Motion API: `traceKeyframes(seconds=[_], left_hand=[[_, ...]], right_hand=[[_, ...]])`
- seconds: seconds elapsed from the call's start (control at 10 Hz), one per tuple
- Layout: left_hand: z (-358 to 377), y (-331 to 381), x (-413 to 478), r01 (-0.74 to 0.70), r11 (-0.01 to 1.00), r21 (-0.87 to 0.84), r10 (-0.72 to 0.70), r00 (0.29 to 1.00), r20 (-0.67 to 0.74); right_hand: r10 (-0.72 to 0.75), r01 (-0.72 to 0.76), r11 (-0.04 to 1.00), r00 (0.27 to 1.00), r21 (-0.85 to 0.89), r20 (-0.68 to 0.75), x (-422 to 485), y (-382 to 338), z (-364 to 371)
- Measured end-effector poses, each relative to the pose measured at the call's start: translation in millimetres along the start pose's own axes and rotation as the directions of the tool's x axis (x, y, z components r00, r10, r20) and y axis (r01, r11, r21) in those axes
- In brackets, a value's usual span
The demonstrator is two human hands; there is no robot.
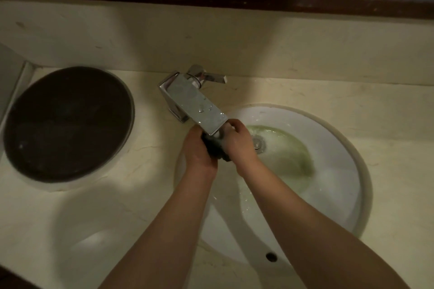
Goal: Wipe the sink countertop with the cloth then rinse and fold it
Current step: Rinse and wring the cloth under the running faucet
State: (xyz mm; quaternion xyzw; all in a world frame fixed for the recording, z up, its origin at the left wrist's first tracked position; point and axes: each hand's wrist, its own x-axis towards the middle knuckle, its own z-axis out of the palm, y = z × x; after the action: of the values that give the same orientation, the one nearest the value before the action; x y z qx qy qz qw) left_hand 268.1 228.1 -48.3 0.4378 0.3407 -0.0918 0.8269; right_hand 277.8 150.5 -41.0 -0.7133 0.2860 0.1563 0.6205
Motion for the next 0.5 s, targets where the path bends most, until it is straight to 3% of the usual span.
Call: traceKeyframes(seconds=[0.1,0.2,0.3,0.4,0.5], left_hand=[[9,-2,2,-0.095,0.995,0.028,0.097,0.992,-0.087],[15,-3,8,-0.186,0.966,0.179,0.206,0.974,-0.096],[19,-2,5,-0.160,0.931,0.328,0.202,0.975,-0.096],[13,-4,8,-0.359,0.686,0.632,0.474,0.880,-0.014],[3,-15,33,-0.529,0.579,0.620,0.520,0.826,0.220]], right_hand=[[0.069,-0.069,0.998,0.998,-0.008,0.011,-2,2,4],[-0.032,0.026,0.993,0.998,-0.114,-0.057,-4,7,5],[-0.244,0.203,0.881,0.969,-0.426,-0.043,-5,7,5],[-0.437,0.346,0.801,0.896,-0.489,-0.080,-1,6,8],[-0.390,0.267,0.801,0.912,-0.536,-0.128,1,-2,8]])
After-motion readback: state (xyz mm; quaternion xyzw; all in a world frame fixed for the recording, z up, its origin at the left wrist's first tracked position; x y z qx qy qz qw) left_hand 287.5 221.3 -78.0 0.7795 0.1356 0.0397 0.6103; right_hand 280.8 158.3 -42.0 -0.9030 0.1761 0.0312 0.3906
